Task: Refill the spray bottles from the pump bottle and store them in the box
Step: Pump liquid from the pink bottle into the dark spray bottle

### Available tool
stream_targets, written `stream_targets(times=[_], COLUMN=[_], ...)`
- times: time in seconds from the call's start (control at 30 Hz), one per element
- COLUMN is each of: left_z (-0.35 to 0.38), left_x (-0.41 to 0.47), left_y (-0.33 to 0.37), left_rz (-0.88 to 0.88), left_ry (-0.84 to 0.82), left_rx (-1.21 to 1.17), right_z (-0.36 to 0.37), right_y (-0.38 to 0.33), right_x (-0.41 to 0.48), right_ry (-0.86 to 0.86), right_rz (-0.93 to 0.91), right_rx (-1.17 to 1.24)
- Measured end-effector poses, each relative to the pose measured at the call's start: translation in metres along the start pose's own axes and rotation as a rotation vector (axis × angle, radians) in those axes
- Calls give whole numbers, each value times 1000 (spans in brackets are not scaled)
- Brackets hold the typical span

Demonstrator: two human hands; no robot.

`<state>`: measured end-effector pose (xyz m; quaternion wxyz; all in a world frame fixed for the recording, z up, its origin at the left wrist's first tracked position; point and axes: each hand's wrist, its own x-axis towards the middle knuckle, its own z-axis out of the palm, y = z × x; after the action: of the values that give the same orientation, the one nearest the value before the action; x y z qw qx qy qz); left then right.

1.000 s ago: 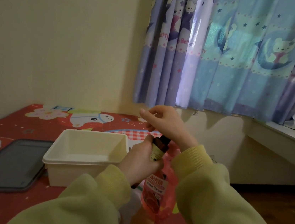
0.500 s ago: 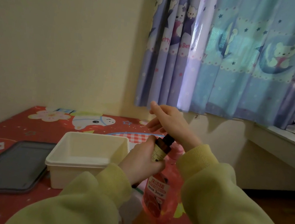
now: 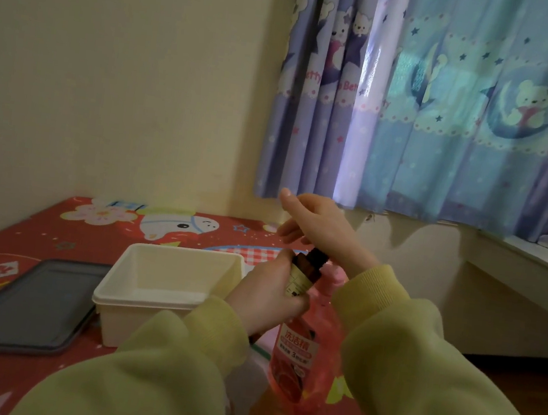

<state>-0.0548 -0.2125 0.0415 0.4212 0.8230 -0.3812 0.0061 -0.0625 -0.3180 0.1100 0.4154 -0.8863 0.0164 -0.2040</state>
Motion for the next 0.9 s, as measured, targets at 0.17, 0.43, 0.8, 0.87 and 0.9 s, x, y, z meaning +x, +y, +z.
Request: stream_targets(times=[0.17, 0.43, 0.8, 0.87, 0.9], left_z=[8, 13, 5, 10, 11], left_x=[-1, -2, 0, 0, 0], left_y=[-2, -10, -6, -8, -8], left_rz=[-9, -43, -8, -20, -28], left_ry=[19, -11, 14, 5, -1], left_rx=[-43, -59, -44, -41, -34], right_z=[1, 8, 5, 6, 7], right_y=[7, 16, 8, 15, 17], right_x=[-2, -5, 2, 2, 1], right_ry=[37, 45, 25, 57, 59], right_rz=[-37, -50, -32, -35, -32], right_rx=[-28, -82, -137, -122, -109])
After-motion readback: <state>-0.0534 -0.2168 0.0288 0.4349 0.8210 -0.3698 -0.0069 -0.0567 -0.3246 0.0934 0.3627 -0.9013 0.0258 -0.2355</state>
